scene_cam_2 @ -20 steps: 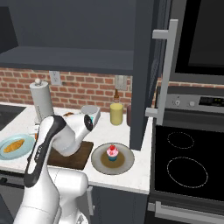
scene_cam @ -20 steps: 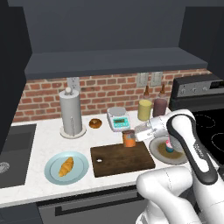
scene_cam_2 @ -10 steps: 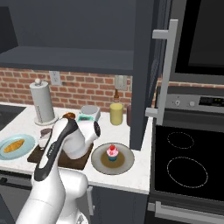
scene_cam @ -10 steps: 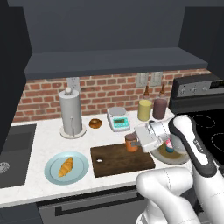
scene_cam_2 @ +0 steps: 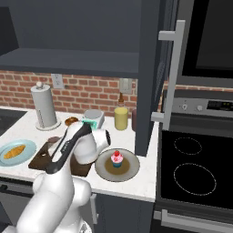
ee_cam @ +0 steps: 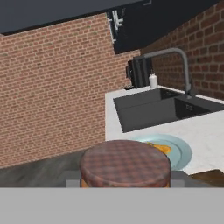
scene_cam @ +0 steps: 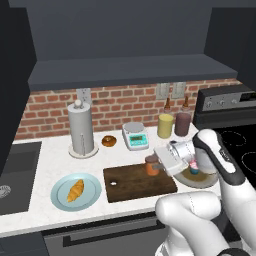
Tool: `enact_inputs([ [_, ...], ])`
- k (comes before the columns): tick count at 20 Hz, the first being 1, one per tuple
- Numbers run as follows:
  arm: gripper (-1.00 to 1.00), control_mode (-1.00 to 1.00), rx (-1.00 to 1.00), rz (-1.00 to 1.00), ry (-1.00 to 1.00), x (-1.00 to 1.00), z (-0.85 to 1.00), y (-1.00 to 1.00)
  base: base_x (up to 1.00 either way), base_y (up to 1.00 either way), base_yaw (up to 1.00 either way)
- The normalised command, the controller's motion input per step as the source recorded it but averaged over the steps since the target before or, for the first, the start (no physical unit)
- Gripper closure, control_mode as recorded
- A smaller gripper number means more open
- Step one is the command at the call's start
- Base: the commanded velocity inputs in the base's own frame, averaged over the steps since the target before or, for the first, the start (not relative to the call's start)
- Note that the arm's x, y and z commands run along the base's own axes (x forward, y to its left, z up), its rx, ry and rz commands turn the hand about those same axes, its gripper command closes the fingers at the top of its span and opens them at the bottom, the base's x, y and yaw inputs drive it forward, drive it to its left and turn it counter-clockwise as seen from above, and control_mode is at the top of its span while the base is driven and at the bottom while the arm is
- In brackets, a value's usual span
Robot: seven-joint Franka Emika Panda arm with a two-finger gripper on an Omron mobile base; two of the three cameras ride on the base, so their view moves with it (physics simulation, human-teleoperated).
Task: From the different types of pastries on the counter, select a croissant and place it on the cutting board. Then retrieve a jar of jam from the cabinet and place it alongside the croissant on the cutting board.
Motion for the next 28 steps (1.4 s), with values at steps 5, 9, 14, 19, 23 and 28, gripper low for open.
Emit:
enact_inputs([
  [5, 1.00, -1.00, 0.04, 0.07, 0.02, 0.58, -0.45, -0.07, 0.00, 0.00, 0.00],
  [9, 1.00, -1.00, 0.02, 0.11, 0.00, 0.75, -0.40, 0.00, 0.00, 0.00, 0.00],
  [14, 1.00, -1.00, 0.03, 0.08, 0.05, 0.75, -0.24, 0.00, 0.00, 0.00, 0.00],
  [19, 1.00, -1.00, 0.00, 0.07, 0.00, 0.73, -0.34, 0.00, 0.00, 0.00, 0.00],
  [23, 1.00, -1.00, 0.00, 0.17, -0.31, 0.36, -0.52, -0.06, 0.00, 0.00, 0.00],
  [28, 1.00, -1.00, 0.00, 0.19, -0.36, 0.01, -0.53, -0.10, 0.00, 0.00, 0.00],
])
